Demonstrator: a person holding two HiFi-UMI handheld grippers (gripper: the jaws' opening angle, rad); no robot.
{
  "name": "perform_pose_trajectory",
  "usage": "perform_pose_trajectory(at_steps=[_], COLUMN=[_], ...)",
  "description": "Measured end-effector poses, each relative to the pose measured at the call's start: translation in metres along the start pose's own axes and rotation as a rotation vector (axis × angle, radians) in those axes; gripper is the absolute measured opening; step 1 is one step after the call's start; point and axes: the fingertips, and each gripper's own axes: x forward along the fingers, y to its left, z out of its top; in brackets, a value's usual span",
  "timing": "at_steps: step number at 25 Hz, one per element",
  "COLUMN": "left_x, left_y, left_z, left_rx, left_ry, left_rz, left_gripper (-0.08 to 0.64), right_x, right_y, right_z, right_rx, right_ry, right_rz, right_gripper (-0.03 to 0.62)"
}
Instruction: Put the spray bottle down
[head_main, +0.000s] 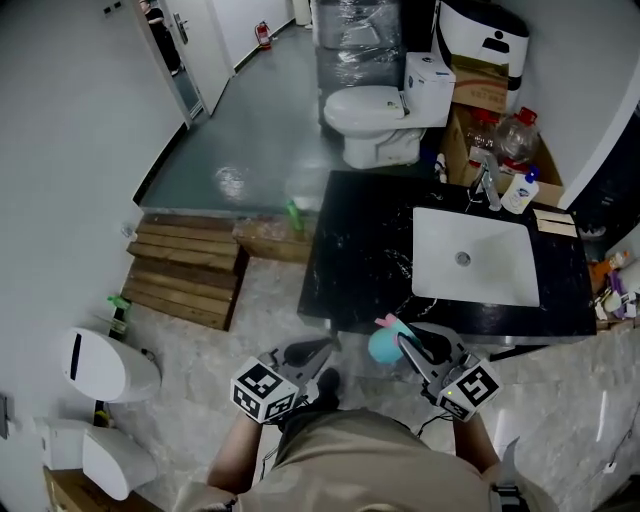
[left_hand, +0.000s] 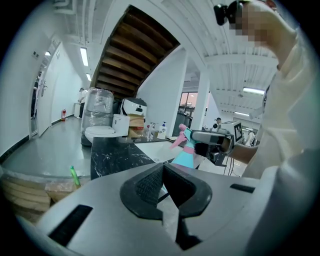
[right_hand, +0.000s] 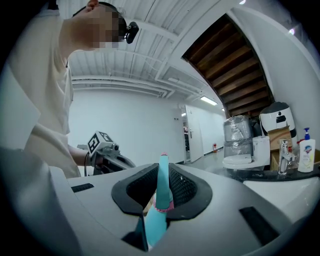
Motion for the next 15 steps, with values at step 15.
perform_pose_trajectory(at_steps=[15], left_x=[0.013], left_y=[0.047], left_z=[0.014], left_rx=[-0.039], left_ry=[-0.033], left_rz=[-0.048], left_gripper=[0.011], right_x=[0.046], right_y=[-0.034], right_z=[0.023], right_rx=[-0.058], right_ry=[0.029], right_rz=[-0.051], right_gripper=[0.072])
